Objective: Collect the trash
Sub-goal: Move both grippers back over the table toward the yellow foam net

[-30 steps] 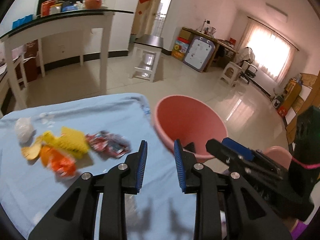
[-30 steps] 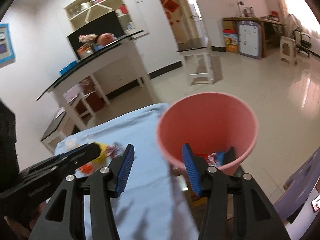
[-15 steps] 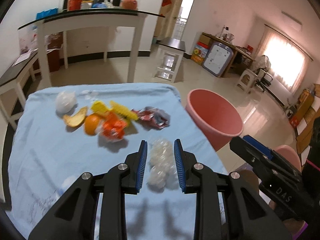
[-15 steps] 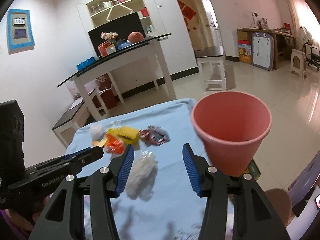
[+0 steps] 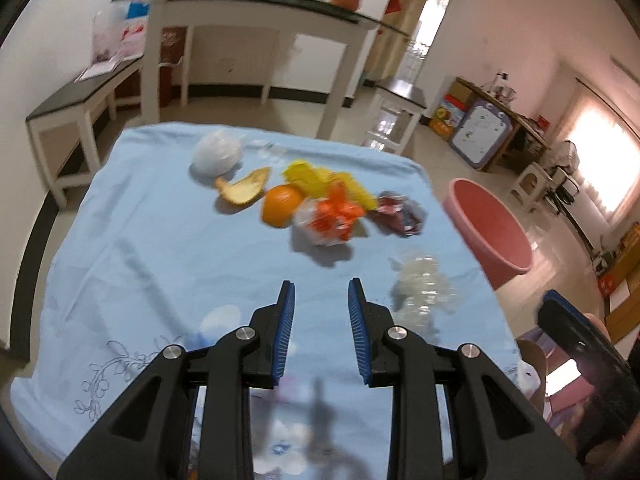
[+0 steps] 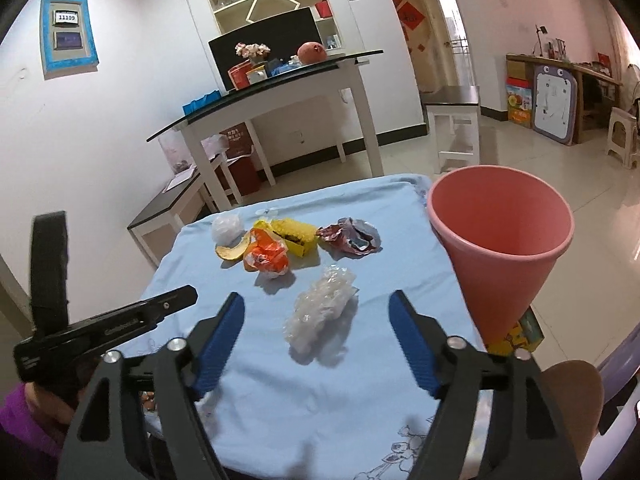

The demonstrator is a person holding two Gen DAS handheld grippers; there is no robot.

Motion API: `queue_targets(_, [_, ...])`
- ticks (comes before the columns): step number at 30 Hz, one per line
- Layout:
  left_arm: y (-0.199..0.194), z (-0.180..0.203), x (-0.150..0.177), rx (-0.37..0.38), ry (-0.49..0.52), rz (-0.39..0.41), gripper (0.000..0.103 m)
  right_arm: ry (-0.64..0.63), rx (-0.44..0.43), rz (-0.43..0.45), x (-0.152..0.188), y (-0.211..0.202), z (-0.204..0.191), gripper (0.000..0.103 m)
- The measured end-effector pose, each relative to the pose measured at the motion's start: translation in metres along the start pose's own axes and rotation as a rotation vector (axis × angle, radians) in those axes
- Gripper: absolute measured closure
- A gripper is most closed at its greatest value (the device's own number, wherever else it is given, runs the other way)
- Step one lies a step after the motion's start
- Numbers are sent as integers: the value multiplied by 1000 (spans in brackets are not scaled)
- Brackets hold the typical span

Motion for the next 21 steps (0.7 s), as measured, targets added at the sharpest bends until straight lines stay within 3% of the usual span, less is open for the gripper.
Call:
queue_targets(7, [21,-20,-10,-24,-17,-13,75,-28,-20,-90,6,31,-4,25])
queue_targets(13, [42,-36,-23,-74,-22,-16,75,-31,-89,-142,12,52,-5,25])
queue_targets(15, [49,-39,-29,-95,-29,-10,75,-24,-116,-168,12,64,-3,39])
queue_targets(21, [70,-50,-40,-143,-47,-18,75,-42,-150,-184,-1,93,3,51])
Point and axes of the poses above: each gripper's, at about its wrist camera, not at the fingertips, and y roughly the way its jaws point, z to its right, x to its underside, the point moved 1 cm from there along y, roughly the way its jaws point, and after that the axes turned 12 degrees about z, right-handed, at the moved point
